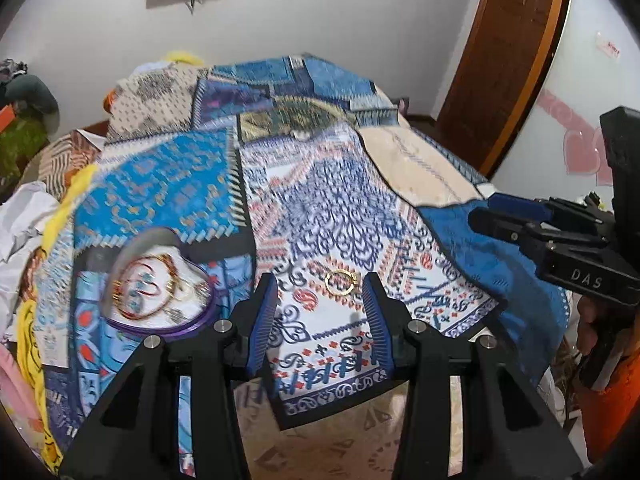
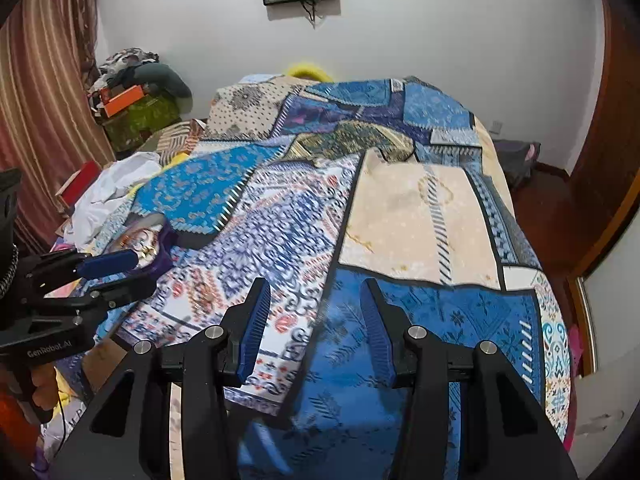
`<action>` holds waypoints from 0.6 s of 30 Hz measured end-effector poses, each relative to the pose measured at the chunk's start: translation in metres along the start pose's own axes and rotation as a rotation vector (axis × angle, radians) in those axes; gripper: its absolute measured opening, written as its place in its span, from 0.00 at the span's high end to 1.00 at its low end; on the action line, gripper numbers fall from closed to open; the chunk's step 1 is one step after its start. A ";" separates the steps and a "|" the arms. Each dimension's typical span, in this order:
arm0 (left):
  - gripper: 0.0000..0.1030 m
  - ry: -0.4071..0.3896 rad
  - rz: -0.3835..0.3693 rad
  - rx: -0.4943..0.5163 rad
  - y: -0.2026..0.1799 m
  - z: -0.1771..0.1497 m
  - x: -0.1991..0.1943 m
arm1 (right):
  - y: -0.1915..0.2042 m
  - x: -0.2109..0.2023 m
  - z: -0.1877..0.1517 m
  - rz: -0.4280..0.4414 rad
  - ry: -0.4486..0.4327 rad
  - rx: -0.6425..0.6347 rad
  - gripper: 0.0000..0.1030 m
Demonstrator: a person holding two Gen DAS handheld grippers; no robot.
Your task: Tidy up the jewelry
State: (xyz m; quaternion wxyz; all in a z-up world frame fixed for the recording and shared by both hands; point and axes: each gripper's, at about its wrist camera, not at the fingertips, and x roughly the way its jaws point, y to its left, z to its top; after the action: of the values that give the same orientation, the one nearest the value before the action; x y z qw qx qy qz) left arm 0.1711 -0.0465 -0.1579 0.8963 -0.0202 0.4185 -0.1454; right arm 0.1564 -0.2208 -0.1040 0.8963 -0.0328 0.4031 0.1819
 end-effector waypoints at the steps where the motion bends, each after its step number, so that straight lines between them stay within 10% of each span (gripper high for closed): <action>1: 0.58 0.013 0.001 0.002 -0.001 -0.002 0.005 | -0.002 0.003 -0.001 0.003 0.008 0.005 0.58; 18: 0.87 0.075 -0.091 0.009 -0.017 -0.010 0.037 | -0.001 0.029 -0.011 0.057 0.076 0.018 0.58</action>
State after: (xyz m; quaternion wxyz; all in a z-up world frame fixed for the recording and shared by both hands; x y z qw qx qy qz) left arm 0.1818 -0.0719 -0.1897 0.8724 -0.0299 0.4499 -0.1886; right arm 0.1662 -0.2150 -0.1331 0.8751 -0.0198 0.4391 0.2025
